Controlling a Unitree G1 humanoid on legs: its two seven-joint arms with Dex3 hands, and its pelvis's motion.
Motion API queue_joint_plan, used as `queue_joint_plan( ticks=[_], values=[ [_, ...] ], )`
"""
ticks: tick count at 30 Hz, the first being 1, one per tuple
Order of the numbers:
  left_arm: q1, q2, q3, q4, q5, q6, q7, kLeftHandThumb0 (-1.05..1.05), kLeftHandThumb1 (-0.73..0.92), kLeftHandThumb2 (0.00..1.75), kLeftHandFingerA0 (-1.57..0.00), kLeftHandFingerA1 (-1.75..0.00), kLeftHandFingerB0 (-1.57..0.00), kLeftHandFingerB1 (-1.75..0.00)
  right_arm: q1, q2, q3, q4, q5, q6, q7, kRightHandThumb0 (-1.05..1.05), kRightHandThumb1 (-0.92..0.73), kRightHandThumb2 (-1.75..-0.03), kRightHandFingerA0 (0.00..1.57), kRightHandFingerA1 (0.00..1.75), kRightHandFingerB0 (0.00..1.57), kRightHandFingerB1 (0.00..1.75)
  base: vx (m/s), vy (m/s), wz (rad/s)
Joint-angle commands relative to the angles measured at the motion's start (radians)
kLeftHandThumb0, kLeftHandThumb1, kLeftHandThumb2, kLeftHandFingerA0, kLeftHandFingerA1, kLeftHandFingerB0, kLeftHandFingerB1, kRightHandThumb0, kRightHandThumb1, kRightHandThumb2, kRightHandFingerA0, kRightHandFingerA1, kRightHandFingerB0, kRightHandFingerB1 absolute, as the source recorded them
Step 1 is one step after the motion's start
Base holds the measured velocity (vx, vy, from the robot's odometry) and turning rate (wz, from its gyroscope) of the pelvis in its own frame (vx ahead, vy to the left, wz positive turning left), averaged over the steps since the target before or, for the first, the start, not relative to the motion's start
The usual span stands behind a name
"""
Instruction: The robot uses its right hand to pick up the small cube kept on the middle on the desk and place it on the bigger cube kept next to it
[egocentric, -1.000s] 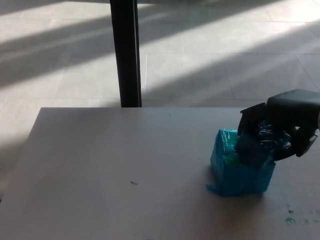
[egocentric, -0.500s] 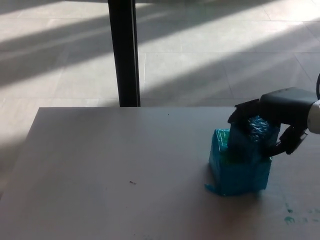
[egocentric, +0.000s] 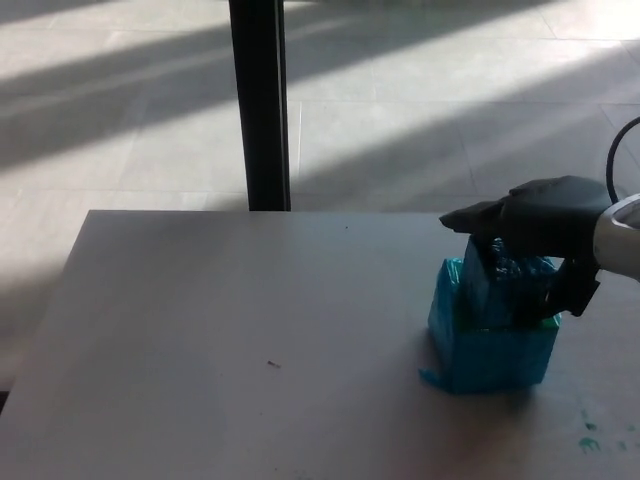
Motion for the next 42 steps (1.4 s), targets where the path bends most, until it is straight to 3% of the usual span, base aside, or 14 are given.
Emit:
queue_joint_plan(
  ticks=[1, 19, 20, 29, 30, 31, 33, 34, 36, 38, 39, 40, 41, 42],
  values=[
    [0.000, 0.018, 0.000, -0.006, 0.001, 0.013, 0.005, -0.83, 0.81, 0.65, -0.41, -0.47, -0.30, -0.36, 0.003, -0.024, -0.017, -0.023, -0.007, 0.028, 0.035, -0.80, -0.49, -0.83, 0.00, 0.16, 0.00, 0.00, 0.00, 0.000, 0.00],
    [0.030, 0.001, -0.001, -0.016, -0.008, 0.007, -0.014, -0.82, 0.81, 0.65, -0.39, -0.48, -0.27, -0.36, -0.032, -0.052, -0.205, -0.114, 0.115, 0.084, 0.117, -0.89, -0.53, -0.86, 0.00, 0.17, 0.00, 0.00, 0.00, 0.000, 0.00],
    [0.031, 0.004, -0.010, -0.016, 0.003, 0.005, -0.005, -0.83, 0.82, 0.65, -0.41, -0.48, -0.29, -0.36, -0.040, -0.070, -0.243, -0.119, 0.143, 0.110, 0.141, -0.79, -0.41, -0.68, 0.00, 0.00, 0.00, 0.00, 0.00, 0.000, 0.00],
    [0.048, 0.000, -0.008, -0.015, 0.000, -0.009, -0.009, -0.85, 0.82, 0.63, -0.38, -0.46, -0.28, -0.35, -0.007, -0.219, -0.401, -0.119, 0.264, 0.171, 0.259, -0.89, -0.51, -0.82, 0.00, 0.10, 0.00, 0.00, 0.00, 0.000, 0.00],
    [0.050, 0.000, -0.011, -0.015, 0.002, -0.011, -0.008, -0.82, 0.82, 0.65, -0.36, -0.45, -0.28, -0.36, 0.007, -0.237, -0.435, -0.100, 0.290, 0.172, 0.254, -0.86, -0.49, -0.80, 0.00, 0.07, 0.00, 0.00, 0.00, 0.000, 0.00],
    [0.056, -0.003, -0.005, -0.036, -0.006, 0.008, -0.005, -0.72, 0.61, 1.06, -0.35, -0.60, -0.12, -0.45, 0.035, -0.278, -0.502, -0.048, 0.330, 0.161, 0.232, -0.76, -0.45, -0.75, 0.00, 0.00, 0.05, 0.06, 0.00, 0.000, 0.00],
    [0.058, -0.004, -0.004, -0.042, -0.007, 0.011, -0.004, -0.72, 0.61, 1.06, -0.35, -0.60, -0.12, -0.45, 0.038, -0.282, -0.512, -0.042, 0.335, 0.156, 0.233, -0.76, -0.45, -0.75, 0.00, 0.00, 0.05, 0.06, 0.00, 0.000, 0.00],
    [0.061, -0.003, -0.007, -0.046, -0.004, 0.009, -0.007, -0.86, 0.72, 0.74, -0.33, -0.47, -0.24, -0.39, 0.051, -0.294, -0.545, -0.022, 0.354, 0.159, 0.220, -0.72, -0.48, -0.73, 0.00, 0.00, 0.05, 0.10, 0.00, 0.000, 0.00],
    [0.060, -0.002, -0.009, -0.035, 0.001, 0.000, -0.005, -0.84, 0.82, 0.66, -0.37, -0.48, -0.28, -0.36, 0.155, -0.370, -0.653, 0.008, 0.360, 0.153, 0.144, -0.64, -0.44, -0.79, 0.00, 0.20, 0.03, 0.26, 0.00, 0.000, 0.00],
    [0.060, -0.002, -0.009, -0.034, 0.000, 0.001, -0.004, -0.84, 0.82, 0.66, -0.37, -0.48, -0.28, -0.36, 0.166, -0.374, -0.664, 0.007, 0.360, 0.149, 0.140, -0.64, -0.44, -0.79, 0.00, 0.20, 0.03, 0.26, 0.00, 0.000, 0.00],
    [0.061, -0.001, -0.013, -0.034, 0.005, -0.002, -0.004, -0.83, 0.84, 0.64, -0.38, -0.45, -0.29, -0.35, 0.213, -0.375, -0.715, 0.021, 0.372, 0.166, 0.101, -0.42, -0.60, -0.64, 0.00, 0.13, 0.14, 0.29, 0.00, 0.000, 0.00],
    [0.062, 0.001, -0.019, -0.034, 0.012, -0.007, -0.002, -0.83, 0.84, 0.64, -0.38, -0.45, -0.29, -0.35, 0.283, -0.378, -0.790, 0.043, 0.390, 0.193, 0.042, -0.42, -0.60, -0.64, 0.00, 0.13, 0.14, 0.29, 0.00, 0.000, 0.00],
    [0.058, 0.001, -0.016, -0.027, 0.008, -0.004, -0.001, -0.84, 0.83, 0.62, -0.39, -0.45, -0.30, -0.35, 0.320, -0.380, -0.825, 0.064, 0.392, 0.190, 0.008, -0.46, -0.57, -0.77, 0.00, 0.17, 0.11, 0.34, 0.00, 0.000, 0.00],
    [0.061, 0.003, -0.014, -0.026, 0.006, -0.006, -0.005, -0.87, 0.70, 0.77, -0.35, -0.49, -0.26, -0.40, 0.357, -0.371, -0.862, 0.098, 0.393, 0.149, -0.060, -0.47, -0.60, -0.69, 0.05, 0.30, 0.18, 0.34, 0.00, 0.000, 0.00]
  ],
)
